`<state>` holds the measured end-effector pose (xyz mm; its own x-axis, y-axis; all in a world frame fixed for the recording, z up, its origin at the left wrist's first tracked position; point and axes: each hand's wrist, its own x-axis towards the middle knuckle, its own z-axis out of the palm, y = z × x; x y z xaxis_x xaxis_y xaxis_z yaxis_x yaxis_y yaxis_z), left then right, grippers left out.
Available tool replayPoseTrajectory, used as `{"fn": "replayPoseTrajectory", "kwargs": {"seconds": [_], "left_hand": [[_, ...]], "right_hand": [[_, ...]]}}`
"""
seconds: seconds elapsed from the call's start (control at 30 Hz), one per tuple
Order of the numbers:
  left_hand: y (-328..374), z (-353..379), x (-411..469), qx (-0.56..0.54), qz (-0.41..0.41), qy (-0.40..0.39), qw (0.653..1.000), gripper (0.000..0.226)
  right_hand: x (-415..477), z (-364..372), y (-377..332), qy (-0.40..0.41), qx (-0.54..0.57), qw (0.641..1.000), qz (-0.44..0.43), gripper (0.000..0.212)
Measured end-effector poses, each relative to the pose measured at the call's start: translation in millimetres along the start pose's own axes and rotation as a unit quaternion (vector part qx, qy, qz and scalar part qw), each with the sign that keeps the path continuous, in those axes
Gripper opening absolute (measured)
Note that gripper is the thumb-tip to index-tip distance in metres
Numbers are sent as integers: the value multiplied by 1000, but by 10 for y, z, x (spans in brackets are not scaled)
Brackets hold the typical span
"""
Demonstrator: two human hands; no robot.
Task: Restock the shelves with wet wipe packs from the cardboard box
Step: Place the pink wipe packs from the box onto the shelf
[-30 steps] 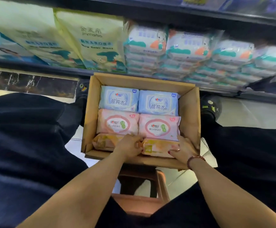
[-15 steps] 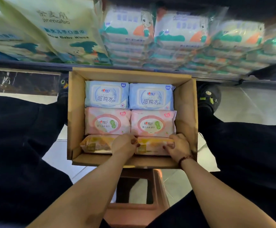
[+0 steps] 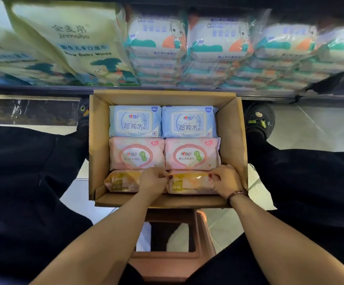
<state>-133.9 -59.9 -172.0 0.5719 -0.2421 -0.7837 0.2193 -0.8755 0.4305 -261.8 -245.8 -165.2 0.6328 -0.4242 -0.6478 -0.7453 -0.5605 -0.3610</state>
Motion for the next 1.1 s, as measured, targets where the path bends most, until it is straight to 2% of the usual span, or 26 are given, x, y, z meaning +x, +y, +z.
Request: {"fn": "replayPoseTrajectory", "kwargs": {"seconds": [0.13, 0.23, 0.3, 0.4, 0.47, 0.57, 0.63, 0.77, 0.83, 0.9, 0.97, 1.1], "left_hand": [[123, -254, -40, -79, 46, -4, 996, 11], [294, -527, -56, -99, 84, -37, 991, 14], [449, -694, -67, -138, 88, -34, 986, 19], [679, -955, -9, -207, 95, -8, 974, 24], [788, -1154, 101, -245, 92, 24, 965, 24], [771, -1367, 341, -255, 64, 96, 960, 24], [697, -1392, 448, -266, 38, 117, 956, 22], [594, -1296, 495, -343, 18, 99, 934, 24], [534, -1241, 487, -363, 11, 76, 928, 19], [478, -1202, 479, -368, -6, 22, 930, 7], [461, -1175, 485, -366, -9, -29, 930, 16], [493, -1174, 512, -320, 0, -21, 947, 20]], "right_hand": [[56, -197, -73, 5, 0, 999, -45, 29], [137, -501, -220, -19, -50, 996, -65, 20], [181, -657, -316, 19, -38, 996, -75, 19], [247, -790, -535, 68, 97, 991, -60, 15], [318, -794, -695, 104, 230, 966, -50, 8], [436, -715, -832, 106, 312, 941, -76, 10], [488, -655, -825, 63, 351, 931, -81, 26], [492, -537, -799, -47, 371, 923, -95, 90], [516, -476, -822, -52, 366, 924, -100, 102], [568, -427, -836, -3, 341, 935, -99, 99], [616, -413, -843, 42, 304, 946, -101, 85], [753, -452, -790, 53, 244, 964, -95, 69]]}}
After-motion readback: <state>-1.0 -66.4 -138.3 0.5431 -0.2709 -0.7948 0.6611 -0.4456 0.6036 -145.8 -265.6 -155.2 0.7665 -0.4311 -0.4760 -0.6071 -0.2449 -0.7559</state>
